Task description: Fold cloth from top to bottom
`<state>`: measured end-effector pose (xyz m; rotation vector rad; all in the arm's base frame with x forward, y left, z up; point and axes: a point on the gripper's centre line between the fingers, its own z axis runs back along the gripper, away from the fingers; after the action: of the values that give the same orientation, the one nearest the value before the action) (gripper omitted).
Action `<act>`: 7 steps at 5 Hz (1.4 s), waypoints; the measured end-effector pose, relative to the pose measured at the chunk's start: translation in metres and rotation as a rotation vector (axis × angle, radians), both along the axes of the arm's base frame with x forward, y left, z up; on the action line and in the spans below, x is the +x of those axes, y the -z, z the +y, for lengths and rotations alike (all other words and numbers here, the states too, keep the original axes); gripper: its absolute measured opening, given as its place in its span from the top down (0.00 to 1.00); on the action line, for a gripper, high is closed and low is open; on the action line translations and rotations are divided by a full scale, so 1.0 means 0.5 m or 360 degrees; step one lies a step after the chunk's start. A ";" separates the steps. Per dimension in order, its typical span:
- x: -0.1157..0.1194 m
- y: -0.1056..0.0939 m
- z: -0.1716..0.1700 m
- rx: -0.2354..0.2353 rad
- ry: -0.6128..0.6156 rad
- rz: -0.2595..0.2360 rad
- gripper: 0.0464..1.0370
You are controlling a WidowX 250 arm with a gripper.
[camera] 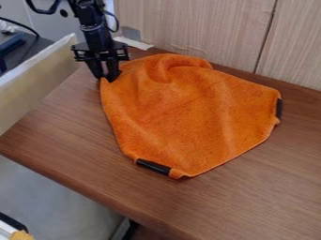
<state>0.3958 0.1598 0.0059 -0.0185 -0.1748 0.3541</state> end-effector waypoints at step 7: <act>0.059 -0.126 -0.173 -0.0249 -0.0025 -0.0041 0.99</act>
<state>0.4253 0.0735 0.0690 -0.1763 -0.1726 0.3827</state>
